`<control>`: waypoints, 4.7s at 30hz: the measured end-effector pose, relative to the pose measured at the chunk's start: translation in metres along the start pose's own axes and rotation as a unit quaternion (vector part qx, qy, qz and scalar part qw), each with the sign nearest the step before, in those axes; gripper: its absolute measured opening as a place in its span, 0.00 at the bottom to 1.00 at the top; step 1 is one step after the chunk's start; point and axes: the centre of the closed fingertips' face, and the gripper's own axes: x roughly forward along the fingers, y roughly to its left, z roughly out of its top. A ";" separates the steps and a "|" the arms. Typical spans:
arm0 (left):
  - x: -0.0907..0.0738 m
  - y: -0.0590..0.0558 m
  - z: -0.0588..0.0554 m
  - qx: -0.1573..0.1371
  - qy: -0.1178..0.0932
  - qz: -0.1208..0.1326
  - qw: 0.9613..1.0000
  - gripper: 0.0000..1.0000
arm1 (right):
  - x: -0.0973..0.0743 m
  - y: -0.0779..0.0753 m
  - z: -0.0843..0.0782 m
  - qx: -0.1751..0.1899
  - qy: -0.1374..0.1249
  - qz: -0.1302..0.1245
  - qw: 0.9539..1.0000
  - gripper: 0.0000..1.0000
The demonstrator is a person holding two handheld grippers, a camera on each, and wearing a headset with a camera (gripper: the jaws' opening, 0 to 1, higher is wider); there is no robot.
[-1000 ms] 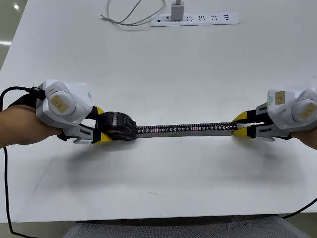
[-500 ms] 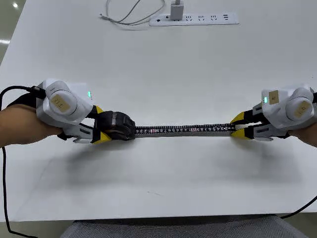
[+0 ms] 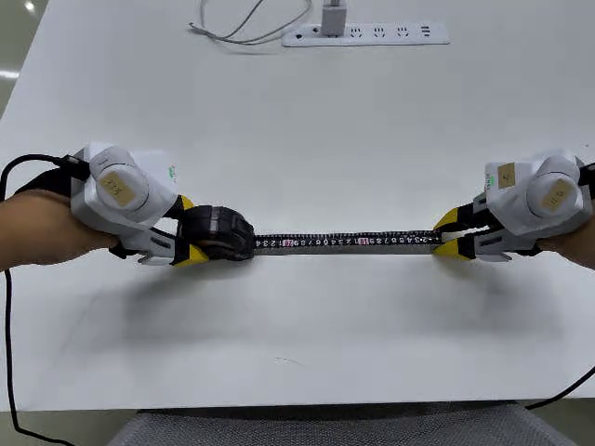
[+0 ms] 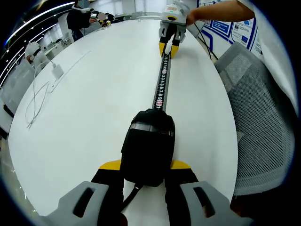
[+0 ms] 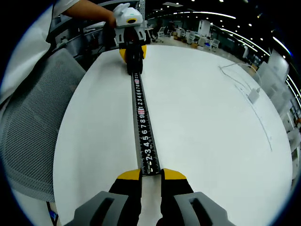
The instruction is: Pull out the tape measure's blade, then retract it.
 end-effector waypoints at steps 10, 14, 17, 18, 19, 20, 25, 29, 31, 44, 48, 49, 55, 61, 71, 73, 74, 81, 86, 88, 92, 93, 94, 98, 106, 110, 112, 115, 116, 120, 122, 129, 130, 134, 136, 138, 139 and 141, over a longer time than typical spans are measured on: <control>0.000 -0.001 0.001 0.006 0.001 0.001 1.000 0.31 | 0.000 0.001 0.002 0.007 -0.001 0.001 1.000 0.17; 0.001 0.000 -0.001 0.005 0.003 0.001 1.000 0.36 | 0.001 0.000 0.002 0.010 -0.001 -0.002 1.000 0.19; 0.001 0.001 -0.001 0.007 0.003 0.003 1.000 0.35 | 0.000 -0.001 0.001 0.010 -0.001 -0.004 1.000 0.19; 0.000 0.002 -0.001 0.006 0.002 0.004 1.000 0.35 | 0.000 -0.001 0.001 0.011 -0.001 -0.004 1.000 0.19; 0.000 0.002 0.000 0.006 0.002 0.004 1.000 0.35 | -0.001 -0.001 0.002 0.011 -0.002 -0.005 1.000 0.19; 0.000 0.001 0.000 0.005 0.001 0.004 1.000 0.36 | -0.001 -0.001 0.002 0.011 -0.003 -0.006 1.000 0.20; -0.006 0.004 0.003 -0.012 -0.011 0.011 1.000 0.42 | -0.007 0.001 0.009 0.046 -0.029 -0.008 0.998 0.23; -0.012 0.008 0.003 -0.050 -0.031 0.031 0.998 0.45 | -0.010 0.002 0.011 0.081 -0.048 -0.013 0.995 0.28; -0.014 0.004 0.003 -0.062 -0.042 0.032 0.997 0.46 | -0.010 0.004 0.012 0.086 -0.053 -0.015 0.995 0.29; -0.026 0.004 0.007 -0.121 -0.083 0.071 0.987 0.51 | -0.020 0.005 0.021 0.105 -0.085 -0.055 0.989 0.34; -0.034 0.002 0.008 -0.146 -0.107 0.090 0.979 0.54 | -0.024 0.011 0.023 0.121 -0.097 -0.067 0.986 0.38; -0.036 0.000 0.008 -0.156 -0.116 0.092 0.977 0.54 | -0.025 0.012 0.023 0.124 -0.099 -0.075 0.984 0.40; -0.048 -0.006 0.007 -0.180 -0.146 0.119 0.966 0.60 | -0.030 0.020 0.023 0.142 -0.104 -0.094 0.980 0.48; -0.054 -0.017 -0.001 -0.200 -0.158 0.142 0.956 0.64 | -0.036 0.028 0.022 0.162 -0.108 -0.115 0.974 0.56; -0.058 -0.034 -0.015 -0.234 -0.173 0.170 0.942 0.73 | -0.046 0.041 0.019 0.185 -0.116 -0.138 0.966 0.68; -0.060 -0.037 -0.017 -0.237 -0.176 0.174 0.940 0.75 | -0.048 0.044 0.018 0.189 -0.118 -0.141 0.965 0.70; -0.061 -0.038 -0.018 -0.240 -0.178 0.176 0.938 0.76 | -0.049 0.045 0.018 0.189 -0.119 -0.144 0.964 0.71; -0.067 -0.051 -0.026 -0.253 -0.185 0.187 0.931 0.80 | -0.053 0.056 0.013 0.204 -0.126 -0.150 0.959 0.75; -0.069 -0.060 -0.032 -0.261 -0.186 0.192 0.928 0.83 | -0.055 0.064 0.009 0.211 -0.128 -0.151 0.957 0.78; -0.069 -0.063 -0.034 -0.263 -0.185 0.192 0.927 0.84 | -0.055 0.067 0.007 0.214 -0.127 -0.150 0.957 0.80; -0.069 -0.070 -0.036 -0.264 -0.184 0.190 0.928 0.87 | -0.056 0.073 0.004 0.217 -0.124 -0.148 0.957 0.82; -0.070 -0.072 -0.036 -0.267 -0.185 0.189 0.927 0.87 | -0.056 0.075 0.002 0.215 -0.121 -0.150 0.957 0.82; -0.070 -0.073 -0.037 -0.268 -0.185 0.189 0.927 0.88 | -0.057 0.076 0.002 0.216 -0.121 -0.151 0.957 0.82; -0.069 -0.079 -0.039 -0.269 -0.181 0.185 0.928 0.90 | -0.060 0.082 0.003 0.218 -0.130 -0.153 0.955 0.85; -0.072 -0.085 -0.040 -0.278 -0.187 0.187 0.923 0.95 | -0.064 0.090 -0.003 0.233 -0.137 -0.163 0.949 0.94; -0.069 -0.089 -0.043 -0.285 -0.189 0.180 0.922 0.98 | -0.063 0.094 -0.007 0.242 -0.142 -0.164 0.946 0.96; -0.069 -0.090 -0.045 -0.285 -0.187 0.182 0.922 0.99 | -0.062 0.097 -0.010 0.243 -0.140 -0.164 0.946 0.96; -0.071 -0.090 -0.043 -0.287 -0.189 0.184 0.921 0.99 | -0.061 0.100 -0.011 0.246 -0.137 -0.163 0.946 0.97; -0.072 -0.090 -0.042 -0.285 -0.190 0.185 0.921 0.99 | -0.062 0.099 -0.010 0.247 -0.142 -0.165 0.944 0.99; -0.074 -0.090 -0.042 -0.287 -0.194 0.189 0.919 0.99 | -0.063 0.099 -0.011 0.249 -0.142 -0.166 0.943 0.99; -0.074 -0.090 -0.042 -0.287 -0.194 0.189 0.919 0.99 | -0.060 0.102 -0.010 0.245 -0.138 -0.163 0.946 0.99; -0.072 -0.091 -0.041 -0.288 -0.194 0.190 0.918 0.99 | -0.060 0.100 -0.009 0.244 -0.137 -0.165 0.946 0.99; -0.072 -0.090 -0.041 -0.288 -0.194 0.190 0.918 0.99 | -0.060 0.100 -0.009 0.244 -0.137 -0.164 0.946 0.99; -0.072 -0.091 -0.039 -0.291 -0.197 0.189 0.917 0.99 | -0.061 0.099 -0.010 0.244 -0.138 -0.166 0.946 0.99; -0.071 -0.091 -0.038 -0.290 -0.196 0.188 0.917 0.99 | -0.062 0.099 -0.010 0.245 -0.139 -0.167 0.945 0.99; -0.071 -0.091 -0.038 -0.291 -0.197 0.188 0.917 0.99 | -0.063 0.099 -0.010 0.244 -0.138 -0.168 0.945 0.99; -0.071 -0.091 -0.038 -0.292 -0.198 0.187 0.917 0.99 | -0.063 0.099 -0.010 0.245 -0.138 -0.169 0.945 0.99; -0.071 -0.091 -0.038 -0.291 -0.197 0.187 0.917 0.99 | -0.062 0.099 -0.010 0.245 -0.136 -0.169 0.945 0.99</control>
